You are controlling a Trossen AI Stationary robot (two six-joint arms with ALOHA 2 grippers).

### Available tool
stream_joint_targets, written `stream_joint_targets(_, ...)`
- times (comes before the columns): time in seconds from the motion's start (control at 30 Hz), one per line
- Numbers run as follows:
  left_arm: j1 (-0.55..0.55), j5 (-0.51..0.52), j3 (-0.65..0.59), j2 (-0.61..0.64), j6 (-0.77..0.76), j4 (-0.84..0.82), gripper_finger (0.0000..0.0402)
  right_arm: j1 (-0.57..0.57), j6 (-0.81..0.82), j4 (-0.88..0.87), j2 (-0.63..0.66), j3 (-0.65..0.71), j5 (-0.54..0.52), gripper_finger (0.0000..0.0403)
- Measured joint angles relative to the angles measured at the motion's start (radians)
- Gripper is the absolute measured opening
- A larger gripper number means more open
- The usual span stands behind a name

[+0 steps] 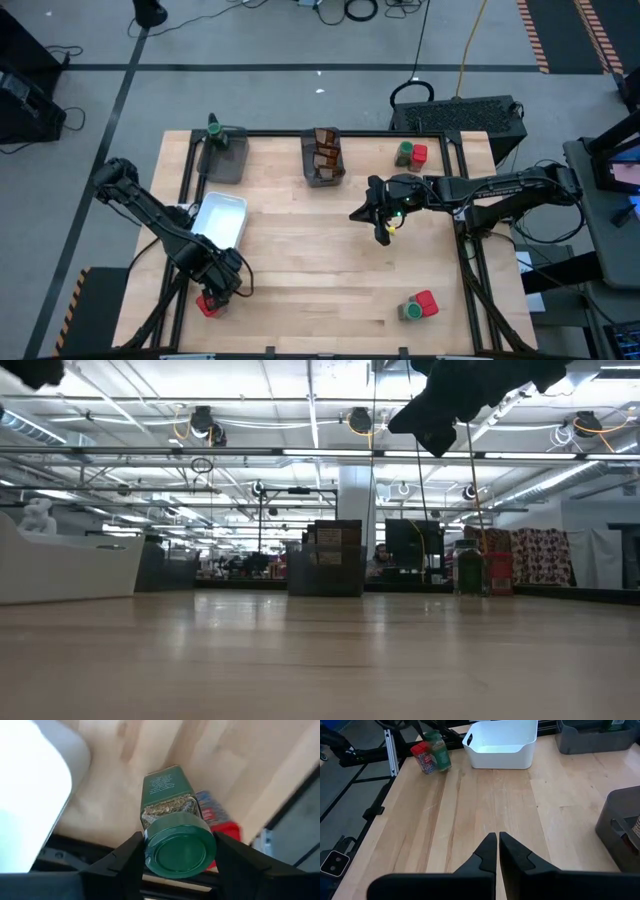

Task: Sort spices by type
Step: Put the bottom left green seasoning bottle into the left black bin

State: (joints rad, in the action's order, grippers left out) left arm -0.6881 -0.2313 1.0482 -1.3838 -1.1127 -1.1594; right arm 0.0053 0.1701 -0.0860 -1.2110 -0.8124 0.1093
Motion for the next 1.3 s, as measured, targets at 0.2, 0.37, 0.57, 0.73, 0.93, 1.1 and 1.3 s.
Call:
stream_joint_targets(0.2, 0.065, 0.05, 0.075, 0.033, 0.062, 0.001, 0.0208, 0.0, -0.009, 0.001, 0.0, 0.0, 0.0, 0.0)
stream_joint_targets(0.37, 0.184, 0.056, 0.183, 0.035, 0.156, 0.04, 0.0208, 0.0, -0.013, 0.002, 0.0, 0.0, 0.0, 0.0)
stream_joint_targets(0.57, 0.38, 0.077, 0.314, 0.035, 0.216, 0.051, 0.0208, 0.0, -0.006, 0.004, 0.0, 0.0, 0.0, 0.0)
stream_joint_targets(0.73, 0.56, 0.082, 0.424, 0.034, 0.37, -0.021, 0.0208, 0.0, 0.001, 0.005, 0.0, 0.0, 0.0, 0.0)
stream_joint_targets(0.93, 0.816, 0.162, 0.562, 0.015, 0.669, -0.201, 0.0208, 0.0, 0.028, 0.005, 0.0, 0.0, 0.0, 0.0)
stream_joint_targets(1.1, 1.025, 0.268, 0.657, -0.024, 0.944, -0.293, 0.0208, 0.0, 0.059, 0.004, 0.0, 0.0, 0.0, 0.0)
stream_joint_targets(1.3, 1.248, 0.356, 0.687, -0.101, 1.204, -0.401, 0.0208, 0.003, 0.118, 0.003, 0.0, 0.0, 0.0, 0.0)
